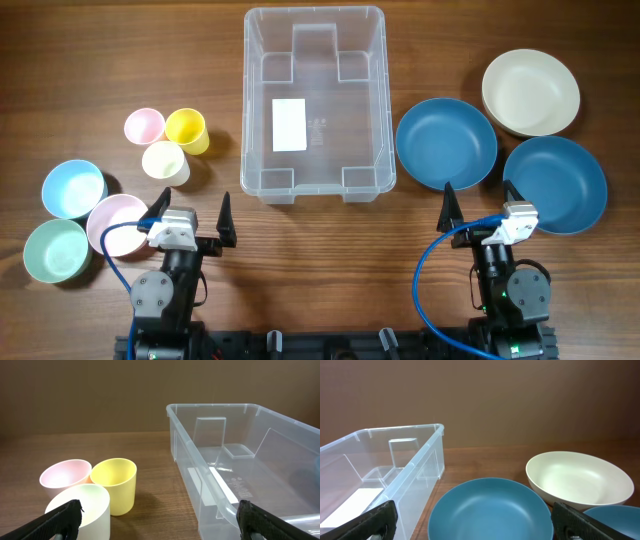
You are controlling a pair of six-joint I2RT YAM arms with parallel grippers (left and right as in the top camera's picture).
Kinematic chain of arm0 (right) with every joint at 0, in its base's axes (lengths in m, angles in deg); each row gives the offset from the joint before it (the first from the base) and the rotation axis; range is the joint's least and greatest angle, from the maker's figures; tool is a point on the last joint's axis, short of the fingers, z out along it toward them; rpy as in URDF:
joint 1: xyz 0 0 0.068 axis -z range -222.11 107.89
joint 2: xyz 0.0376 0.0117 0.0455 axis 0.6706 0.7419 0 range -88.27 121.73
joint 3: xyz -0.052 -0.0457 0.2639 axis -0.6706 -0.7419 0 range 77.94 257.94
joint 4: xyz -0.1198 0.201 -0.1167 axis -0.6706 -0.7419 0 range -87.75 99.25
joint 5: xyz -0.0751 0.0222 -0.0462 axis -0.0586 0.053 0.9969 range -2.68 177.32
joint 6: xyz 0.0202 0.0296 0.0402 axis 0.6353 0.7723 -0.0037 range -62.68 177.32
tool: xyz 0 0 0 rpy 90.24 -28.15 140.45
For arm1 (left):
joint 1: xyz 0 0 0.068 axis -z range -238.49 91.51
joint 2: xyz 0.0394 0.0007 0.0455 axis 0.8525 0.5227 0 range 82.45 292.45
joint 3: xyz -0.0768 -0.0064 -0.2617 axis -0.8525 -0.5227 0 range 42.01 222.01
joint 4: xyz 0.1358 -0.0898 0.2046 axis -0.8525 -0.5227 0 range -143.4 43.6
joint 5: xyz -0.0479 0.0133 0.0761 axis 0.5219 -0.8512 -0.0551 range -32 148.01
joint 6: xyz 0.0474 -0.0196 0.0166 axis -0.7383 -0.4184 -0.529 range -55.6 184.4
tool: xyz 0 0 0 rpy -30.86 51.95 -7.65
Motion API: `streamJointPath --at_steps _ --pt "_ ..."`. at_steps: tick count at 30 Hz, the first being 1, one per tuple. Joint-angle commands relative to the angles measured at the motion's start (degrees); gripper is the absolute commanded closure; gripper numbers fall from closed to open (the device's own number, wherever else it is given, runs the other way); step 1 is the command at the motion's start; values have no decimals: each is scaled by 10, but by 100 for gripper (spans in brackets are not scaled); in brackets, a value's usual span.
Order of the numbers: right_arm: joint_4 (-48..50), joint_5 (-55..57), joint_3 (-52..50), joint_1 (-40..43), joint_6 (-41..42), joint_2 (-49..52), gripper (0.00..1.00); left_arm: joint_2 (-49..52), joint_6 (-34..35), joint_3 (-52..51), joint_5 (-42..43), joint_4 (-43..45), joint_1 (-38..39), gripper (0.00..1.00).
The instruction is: Pack container
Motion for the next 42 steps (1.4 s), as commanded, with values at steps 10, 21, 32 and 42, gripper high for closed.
streamJointPath --at_steps 10,21,32,42 --pt "1 -9 0 -1 -6 1 0 -4 0 -4 13 0 -3 0" --pt "1 -9 0 -1 -6 1 0 -4 0 -4 13 0 -3 0" --pt "1 -9 0 -1 -6 1 0 -4 0 -4 13 0 -3 0" --pt "0 -18 0 -1 5 4 0 -4 -2 -4 3 -1 -3 0"
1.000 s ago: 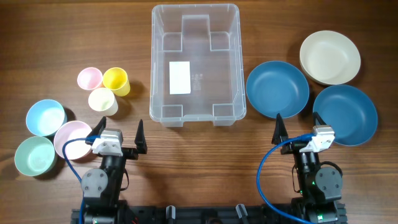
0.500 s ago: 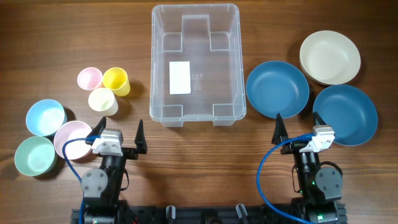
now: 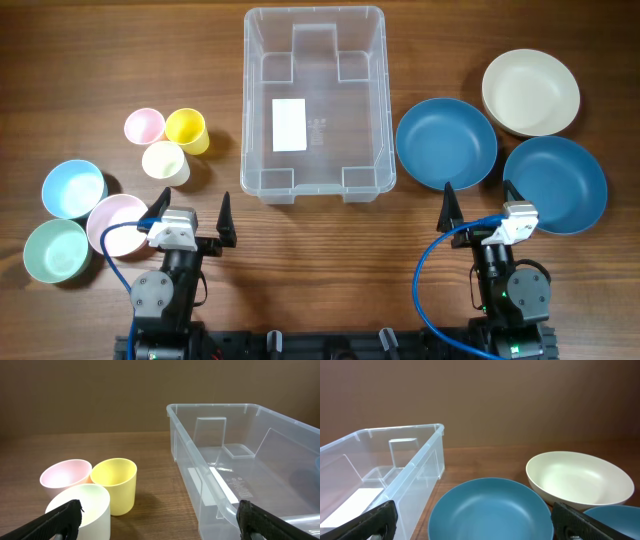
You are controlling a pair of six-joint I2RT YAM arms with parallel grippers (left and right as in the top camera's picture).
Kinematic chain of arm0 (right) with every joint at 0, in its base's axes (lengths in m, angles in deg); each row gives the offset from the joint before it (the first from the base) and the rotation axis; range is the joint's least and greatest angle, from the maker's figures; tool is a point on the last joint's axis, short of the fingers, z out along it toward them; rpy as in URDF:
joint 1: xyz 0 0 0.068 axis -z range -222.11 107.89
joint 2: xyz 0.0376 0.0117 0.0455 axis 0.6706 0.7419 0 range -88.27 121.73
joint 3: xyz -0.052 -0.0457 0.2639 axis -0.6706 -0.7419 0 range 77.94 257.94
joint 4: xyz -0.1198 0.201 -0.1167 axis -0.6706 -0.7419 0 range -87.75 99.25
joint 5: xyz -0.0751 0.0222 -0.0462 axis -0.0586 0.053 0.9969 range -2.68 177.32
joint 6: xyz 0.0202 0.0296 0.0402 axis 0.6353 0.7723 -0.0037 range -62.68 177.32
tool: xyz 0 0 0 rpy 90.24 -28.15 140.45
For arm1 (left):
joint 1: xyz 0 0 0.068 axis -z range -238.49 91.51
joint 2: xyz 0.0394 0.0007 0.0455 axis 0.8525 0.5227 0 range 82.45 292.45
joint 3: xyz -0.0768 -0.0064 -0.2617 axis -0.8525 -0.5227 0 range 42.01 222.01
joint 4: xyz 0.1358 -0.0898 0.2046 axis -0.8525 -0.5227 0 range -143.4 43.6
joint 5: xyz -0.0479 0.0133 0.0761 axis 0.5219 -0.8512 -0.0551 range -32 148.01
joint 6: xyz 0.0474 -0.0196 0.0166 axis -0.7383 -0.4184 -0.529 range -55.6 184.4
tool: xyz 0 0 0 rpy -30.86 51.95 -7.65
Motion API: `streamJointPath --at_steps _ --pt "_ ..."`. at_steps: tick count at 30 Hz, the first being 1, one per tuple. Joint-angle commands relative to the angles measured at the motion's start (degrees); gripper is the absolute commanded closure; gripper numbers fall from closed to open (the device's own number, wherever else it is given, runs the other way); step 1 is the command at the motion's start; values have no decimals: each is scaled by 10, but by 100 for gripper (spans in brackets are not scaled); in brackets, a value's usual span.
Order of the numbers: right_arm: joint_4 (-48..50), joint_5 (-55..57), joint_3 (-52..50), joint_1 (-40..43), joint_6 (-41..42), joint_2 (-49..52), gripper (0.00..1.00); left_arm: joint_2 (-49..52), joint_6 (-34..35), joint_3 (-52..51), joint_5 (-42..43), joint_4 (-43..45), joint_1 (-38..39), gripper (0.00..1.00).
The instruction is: Pack container
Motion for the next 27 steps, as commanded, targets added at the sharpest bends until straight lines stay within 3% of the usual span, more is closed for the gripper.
streamJointPath --at_steps 1,4,9,13,19,27 --pt "0 -16 0 -1 25 4 0 -4 7 -4 5 0 -3 0" --pt "0 -16 0 -1 76 5 0 -4 66 -4 3 5 -3 0" --pt "-39 12 30 2 89 37 0 -1 151 13 5 -7 -3 0" --pt "-50 12 97 2 109 120 0 45 168 80 5 -31 -3 0" --pt "-196 11 299 2 119 305 0 201 167 267 5 -183 -3 0" --pt "-526 14 604 17 104 517 0 437 163 530 5 -401 -3 0"
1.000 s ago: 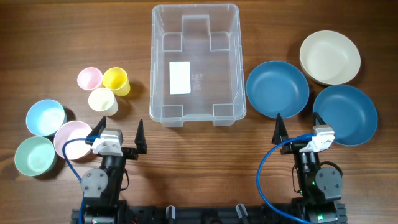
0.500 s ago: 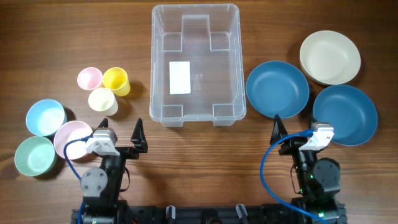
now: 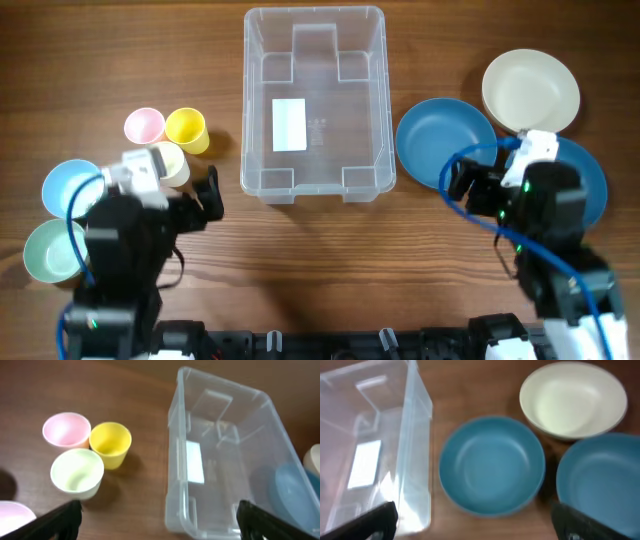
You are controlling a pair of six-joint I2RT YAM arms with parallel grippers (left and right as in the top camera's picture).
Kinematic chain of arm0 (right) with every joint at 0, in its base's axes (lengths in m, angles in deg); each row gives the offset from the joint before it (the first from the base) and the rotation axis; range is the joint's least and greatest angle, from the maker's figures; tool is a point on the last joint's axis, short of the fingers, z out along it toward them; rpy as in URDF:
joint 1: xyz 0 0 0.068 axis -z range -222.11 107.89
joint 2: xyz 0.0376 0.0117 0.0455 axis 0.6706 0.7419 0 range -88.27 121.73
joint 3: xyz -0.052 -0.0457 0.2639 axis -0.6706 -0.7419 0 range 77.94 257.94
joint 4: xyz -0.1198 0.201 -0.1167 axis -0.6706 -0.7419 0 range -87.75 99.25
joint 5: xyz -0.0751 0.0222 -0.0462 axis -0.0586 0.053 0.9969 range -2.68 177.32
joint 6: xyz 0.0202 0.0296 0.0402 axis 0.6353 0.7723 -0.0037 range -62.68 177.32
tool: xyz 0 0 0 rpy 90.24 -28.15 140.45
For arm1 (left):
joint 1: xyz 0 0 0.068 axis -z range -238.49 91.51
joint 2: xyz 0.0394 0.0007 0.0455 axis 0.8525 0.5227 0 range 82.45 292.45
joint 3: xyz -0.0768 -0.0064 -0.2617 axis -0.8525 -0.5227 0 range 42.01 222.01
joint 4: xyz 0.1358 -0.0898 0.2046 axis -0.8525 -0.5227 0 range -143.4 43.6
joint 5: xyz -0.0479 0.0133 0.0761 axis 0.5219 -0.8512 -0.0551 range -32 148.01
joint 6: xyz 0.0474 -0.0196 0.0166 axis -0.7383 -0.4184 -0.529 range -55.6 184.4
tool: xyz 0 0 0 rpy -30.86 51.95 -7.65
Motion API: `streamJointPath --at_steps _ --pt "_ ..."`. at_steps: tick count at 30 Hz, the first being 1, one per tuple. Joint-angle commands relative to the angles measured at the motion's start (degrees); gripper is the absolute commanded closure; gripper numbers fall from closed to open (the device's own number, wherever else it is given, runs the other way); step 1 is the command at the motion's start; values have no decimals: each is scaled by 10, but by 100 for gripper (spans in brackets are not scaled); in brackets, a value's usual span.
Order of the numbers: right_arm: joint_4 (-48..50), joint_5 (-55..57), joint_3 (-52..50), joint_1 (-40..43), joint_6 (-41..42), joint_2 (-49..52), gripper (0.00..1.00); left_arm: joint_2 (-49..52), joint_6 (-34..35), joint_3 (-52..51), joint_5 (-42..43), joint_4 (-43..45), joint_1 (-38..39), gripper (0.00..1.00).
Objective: Pack container
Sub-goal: 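Reach the right gripper to the far-right teal bowl and grasp its rim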
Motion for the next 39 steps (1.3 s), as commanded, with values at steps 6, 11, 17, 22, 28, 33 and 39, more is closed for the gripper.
streamJointPath --at_steps 6,11,17,22,28,33,39 --pt "-139 -46 147 10 5 110 0 85 7 95 23 -81 -3 0" --pt "-151 53 158 74 135 111 0 85 7 95 23 -82 -3 0" --pt "-166 -13 158 353 178 140 0 87 7 95 23 -82 -3 0" --pt "-169 -45 122 494 175 234 0 97 7 95 22 -82 -3 0" --pt "-138 -42 106 519 145 374 0 115 7 95 22 -82 -3 0" --pt "-90 -42 106 518 146 464 0 128 7 95 22 -82 -3 0" --pt "-35 -42 71 518 161 504 1 129 7 95 22 -79 -3 0"
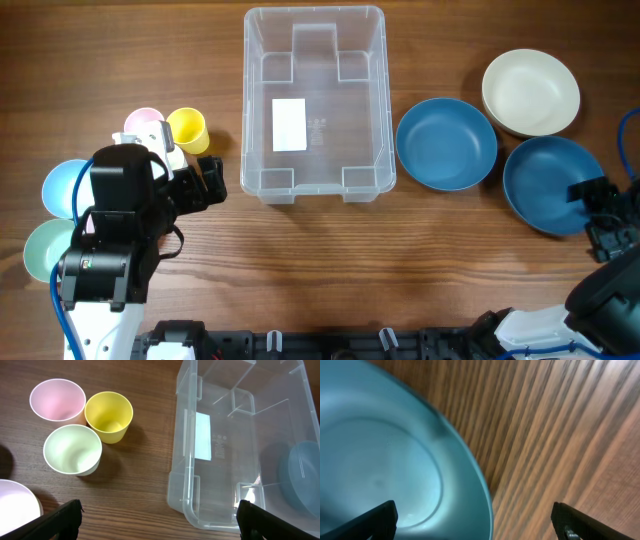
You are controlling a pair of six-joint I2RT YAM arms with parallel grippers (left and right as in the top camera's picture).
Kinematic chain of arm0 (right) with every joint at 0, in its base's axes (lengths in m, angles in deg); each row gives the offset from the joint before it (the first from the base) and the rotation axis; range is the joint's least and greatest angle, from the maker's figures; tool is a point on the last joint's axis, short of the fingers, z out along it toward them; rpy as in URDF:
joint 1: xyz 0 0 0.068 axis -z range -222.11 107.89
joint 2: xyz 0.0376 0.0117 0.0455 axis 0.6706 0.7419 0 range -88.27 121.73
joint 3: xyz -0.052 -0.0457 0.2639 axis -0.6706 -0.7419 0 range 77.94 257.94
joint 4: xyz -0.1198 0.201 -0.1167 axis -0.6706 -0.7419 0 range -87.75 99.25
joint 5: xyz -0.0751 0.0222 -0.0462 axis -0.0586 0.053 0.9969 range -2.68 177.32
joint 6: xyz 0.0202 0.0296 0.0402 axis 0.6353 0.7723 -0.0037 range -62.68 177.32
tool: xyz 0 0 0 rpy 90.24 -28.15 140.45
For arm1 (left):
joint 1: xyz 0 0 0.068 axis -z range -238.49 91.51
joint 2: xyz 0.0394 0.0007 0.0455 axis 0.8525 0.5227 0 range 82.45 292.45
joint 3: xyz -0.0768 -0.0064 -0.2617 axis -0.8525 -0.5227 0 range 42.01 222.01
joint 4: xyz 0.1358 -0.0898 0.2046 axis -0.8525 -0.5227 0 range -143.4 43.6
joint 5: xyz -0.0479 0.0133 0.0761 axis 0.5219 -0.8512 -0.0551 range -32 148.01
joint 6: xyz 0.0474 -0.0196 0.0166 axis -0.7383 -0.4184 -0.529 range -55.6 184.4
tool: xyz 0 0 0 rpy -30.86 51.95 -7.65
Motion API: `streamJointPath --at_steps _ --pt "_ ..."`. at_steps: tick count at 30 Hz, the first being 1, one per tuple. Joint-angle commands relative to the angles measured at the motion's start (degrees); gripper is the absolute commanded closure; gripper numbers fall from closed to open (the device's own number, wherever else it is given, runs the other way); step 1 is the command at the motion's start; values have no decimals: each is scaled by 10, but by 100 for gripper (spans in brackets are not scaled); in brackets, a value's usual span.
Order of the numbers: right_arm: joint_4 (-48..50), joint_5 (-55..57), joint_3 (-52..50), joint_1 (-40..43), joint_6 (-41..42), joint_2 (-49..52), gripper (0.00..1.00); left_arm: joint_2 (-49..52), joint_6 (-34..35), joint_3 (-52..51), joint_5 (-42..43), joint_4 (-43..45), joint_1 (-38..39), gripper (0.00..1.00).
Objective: Pack container
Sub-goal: 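Reach the right gripper to the far-right teal bowl and grasp its rim, then carry the teal bowl into the clear bin and release it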
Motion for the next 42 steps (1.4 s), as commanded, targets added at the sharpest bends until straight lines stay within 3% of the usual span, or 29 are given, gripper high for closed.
streamJointPath --at_steps 1,2,12,15,18,20,28,31,33,37,42 --pt "25 -3 -31 1 10 12 3 1 7 12 9 2 -3 0" --pt "35 -3 -36 1 10 12 6 1 7 12 9 2 -3 0" --pt "107 -3 -92 0 15 12 69 1 7 12 9 2 -3 0" --pt "108 -3 -94 0 15 12 75 1 7 12 9 2 -3 0" --pt "107 -3 -94 0 15 12 90 1 7 12 9 2 -3 0" --pt "107 -3 -94 0 15 12 94 1 7 12 9 2 -3 0" --pt "71 -5 -83 0 22 -5 96 1 7 12 9 2 -3 0" --pt "7 -5 -52 0 27 -58 96 1 7 12 9 2 -3 0" --pt "-50 -40 2 -9 -24 -164 96 1 7 12 9 2 -3 0" --pt "-67 -108 42 -54 -85 -247 96 1 7 12 9 2 -3 0" --pt "-92 -108 94 -150 -106 -279 96 1 7 12 9 2 -3 0"
